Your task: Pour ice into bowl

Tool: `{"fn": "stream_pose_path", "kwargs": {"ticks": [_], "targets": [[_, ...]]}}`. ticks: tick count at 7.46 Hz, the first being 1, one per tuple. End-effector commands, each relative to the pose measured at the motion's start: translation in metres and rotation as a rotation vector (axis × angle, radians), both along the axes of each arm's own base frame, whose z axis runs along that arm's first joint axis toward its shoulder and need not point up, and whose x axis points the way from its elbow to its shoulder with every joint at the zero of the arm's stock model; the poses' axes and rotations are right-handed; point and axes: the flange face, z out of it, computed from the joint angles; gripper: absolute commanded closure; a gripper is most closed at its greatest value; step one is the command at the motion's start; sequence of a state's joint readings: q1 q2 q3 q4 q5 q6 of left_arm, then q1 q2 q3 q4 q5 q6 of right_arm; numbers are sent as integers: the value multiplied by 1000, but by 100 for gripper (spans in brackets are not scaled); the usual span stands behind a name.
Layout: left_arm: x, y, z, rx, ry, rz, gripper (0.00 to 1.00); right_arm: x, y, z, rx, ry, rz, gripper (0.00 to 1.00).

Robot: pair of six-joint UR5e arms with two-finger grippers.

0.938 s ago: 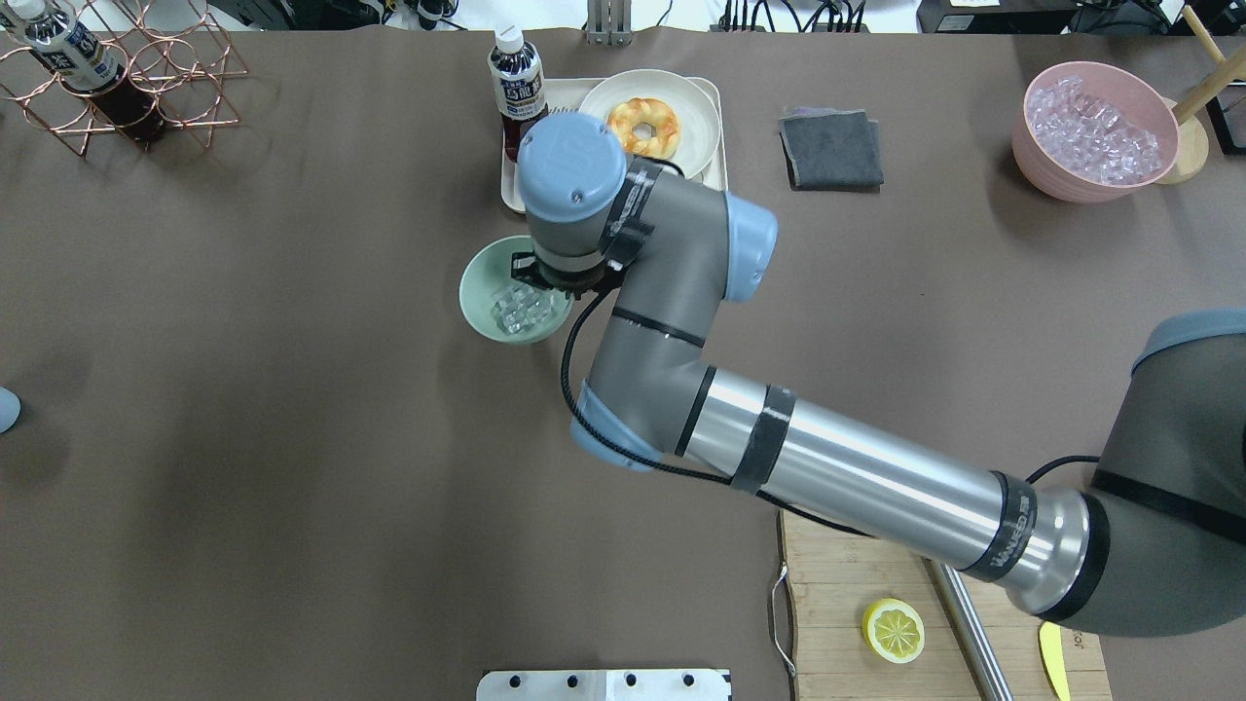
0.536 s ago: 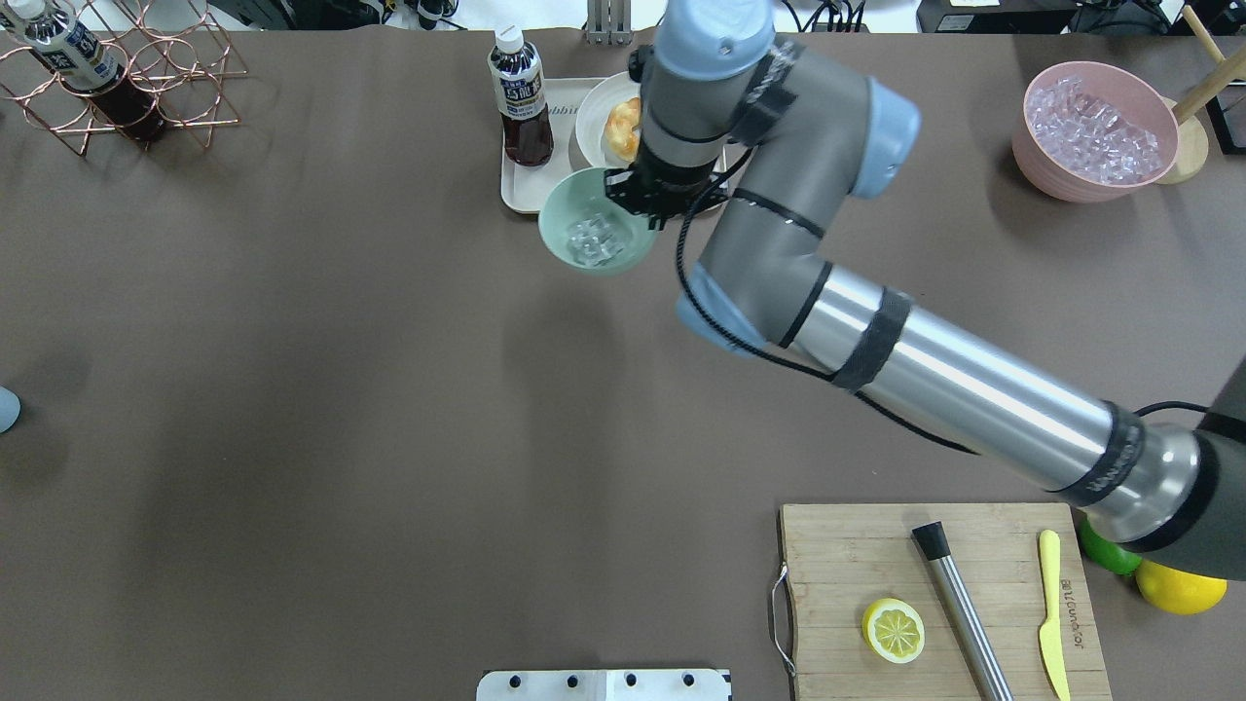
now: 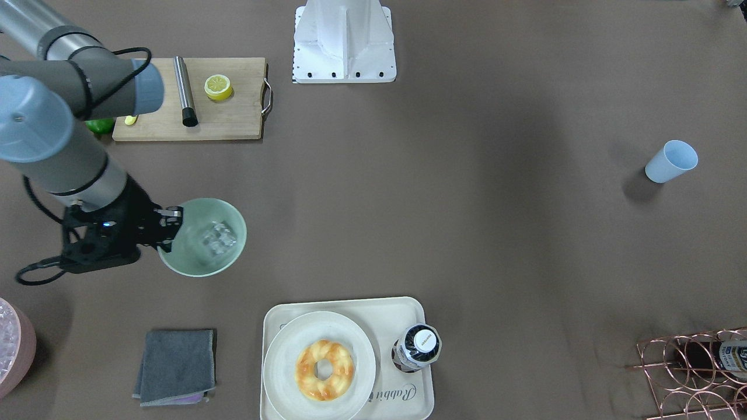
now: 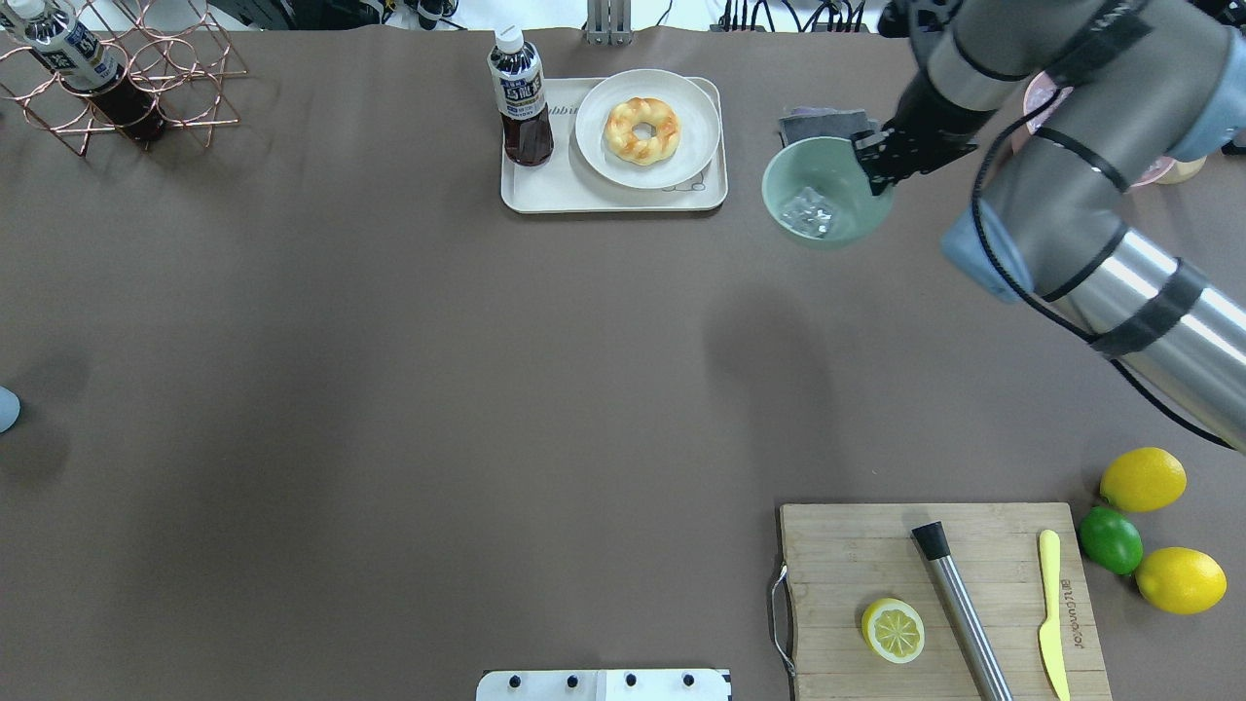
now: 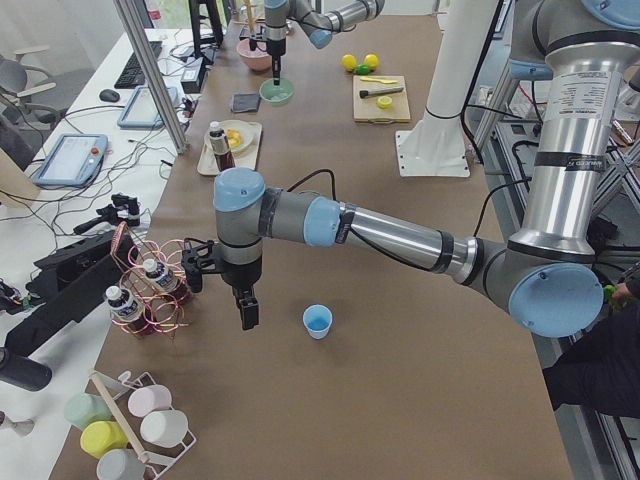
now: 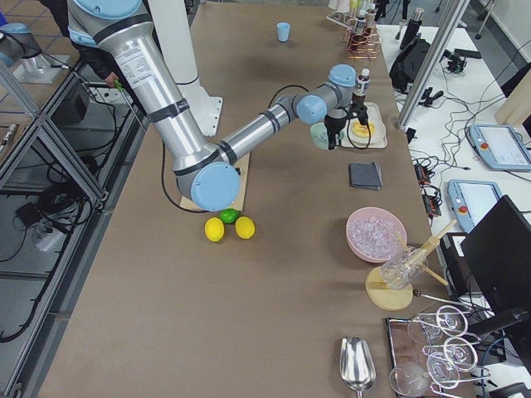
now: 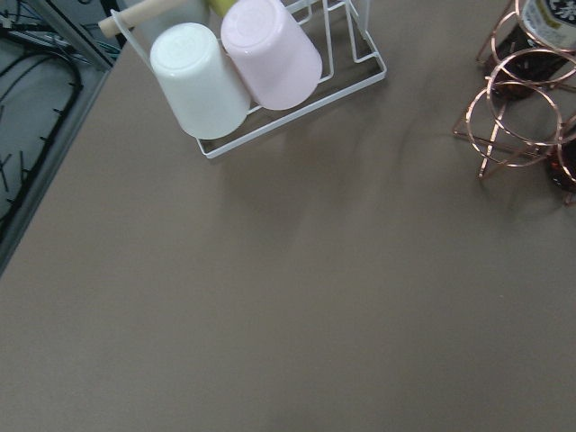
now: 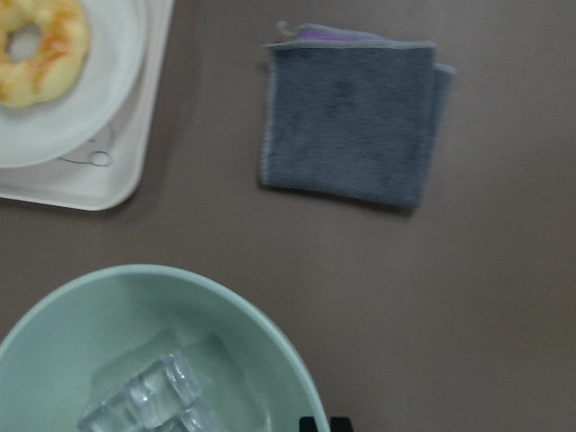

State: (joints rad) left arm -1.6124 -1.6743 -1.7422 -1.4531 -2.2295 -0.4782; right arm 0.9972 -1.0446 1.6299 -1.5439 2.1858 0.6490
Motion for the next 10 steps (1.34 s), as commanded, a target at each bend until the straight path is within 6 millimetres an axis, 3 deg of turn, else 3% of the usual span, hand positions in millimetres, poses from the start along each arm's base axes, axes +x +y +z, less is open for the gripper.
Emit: {"fn": "stream_pose_path", "kwargs": {"ticks": [1,3,4,5,6,7,9,10], "targets": [[-16,7,-5,45,73,24,3,119,11,113,42,40,-81,100],[-9,34,24,72,178,109,3,187,2,175,65,56,-127,100],[-8,35,29,120,168,171,3,220,-1,206,74,52,-150,100],[-8,33,21,148,163,185,3,249,-7,233,83,42,-171,100],[-7,34,19,153,171,188,3,270,-9,266,119,24,-184,100],[-6,35,17,194,187,223,3,282,0,305,143,13,-170,100],[-3,34,27,181,191,238,3,288,11,330,134,5,-167,100],[-1,28,51,184,190,259,3,288,17,338,139,6,-164,100]]}}
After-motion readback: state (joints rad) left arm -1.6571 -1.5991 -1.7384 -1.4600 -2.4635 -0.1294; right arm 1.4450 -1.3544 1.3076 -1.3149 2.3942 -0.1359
